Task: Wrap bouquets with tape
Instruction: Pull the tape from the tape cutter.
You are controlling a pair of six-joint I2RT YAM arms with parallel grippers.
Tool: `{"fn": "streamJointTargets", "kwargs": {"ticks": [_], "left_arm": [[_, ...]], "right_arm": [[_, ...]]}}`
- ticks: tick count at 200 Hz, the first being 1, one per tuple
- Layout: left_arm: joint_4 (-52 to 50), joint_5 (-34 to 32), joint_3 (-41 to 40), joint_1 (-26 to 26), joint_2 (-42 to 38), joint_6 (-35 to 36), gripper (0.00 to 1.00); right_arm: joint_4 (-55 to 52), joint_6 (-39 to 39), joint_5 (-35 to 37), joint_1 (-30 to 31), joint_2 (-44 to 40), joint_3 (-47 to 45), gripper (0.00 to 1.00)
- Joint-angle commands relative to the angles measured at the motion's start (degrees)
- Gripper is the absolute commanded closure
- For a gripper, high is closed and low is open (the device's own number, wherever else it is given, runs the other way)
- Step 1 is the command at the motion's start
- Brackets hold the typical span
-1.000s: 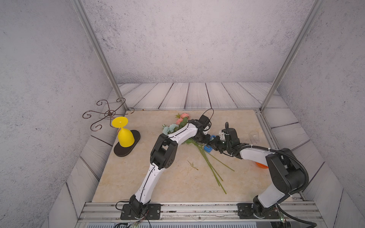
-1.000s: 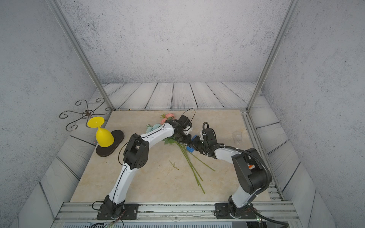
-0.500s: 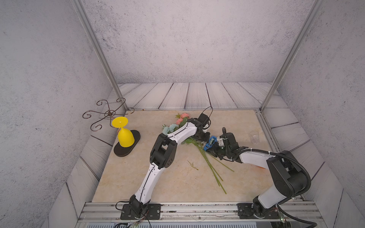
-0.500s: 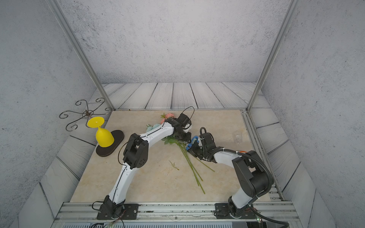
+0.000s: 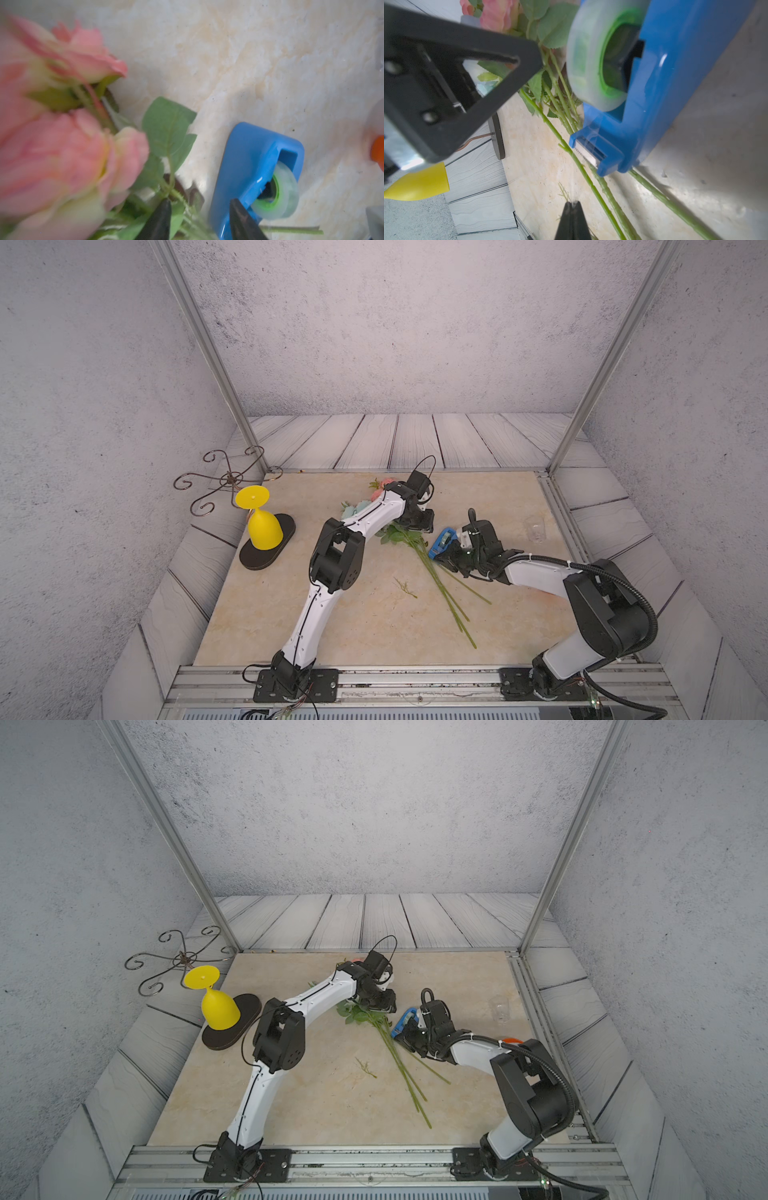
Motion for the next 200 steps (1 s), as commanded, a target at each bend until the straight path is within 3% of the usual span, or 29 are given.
{"fn": "streamJointTargets", "kwargs": {"ticks": [1,33,49,75,91,119,137,159,200], "left_arm": [[2.6,2.7,-7.9,2.7,-11.1,-5.1,0.43],[16.0,9.6,-28.2,5.4,-23.3,-14.5,0.21],[16.6,14.7,-32.5,5.1,-24.0,-22.2,0.25],[26.4,15.8,-40.9,2.3,-26.0,-33.3,0.33],[22.0,16.2,-36.3,0.8,-22.4,-27.5,0.35],[11.1,7.2,-27.0,-0.6,-15.9,-15.1,0.51],[10.4,5.8,-26.1,-0.2,-15.1,-13.5,0.57],[12.2,7.0,-28.5,-0.4,-16.1,-13.8,0.81],[17.6,9.9,-31.0,-2.8,-14.1,-14.4,0.74]], "right_arm": [[-1.4,-0.4,-0.2,-0.1,-1.6,0.3,0.96],[-2.2,-1.3,-1.0,-0.6,-1.1,1.0,0.96],[-2.8,-1.8,-1.2,-0.6,-0.8,1.5,0.96],[-2.8,-2.0,-1.5,-0.7,-0.6,1.8,0.96],[-2.5,-2.2,-2.0,-0.7,-0.4,1.3,0.96],[-1.4,-2.1,-1.8,-0.8,-1.4,-0.2,0.96],[-2.7,-2.8,-2.0,-0.9,-1.6,0.9,0.96],[-3.5,-2.8,-2.4,-1.4,-1.8,2.5,0.96],[-5.6,-3.4,-2.8,-2.1,-2.0,4.9,0.96]]}}
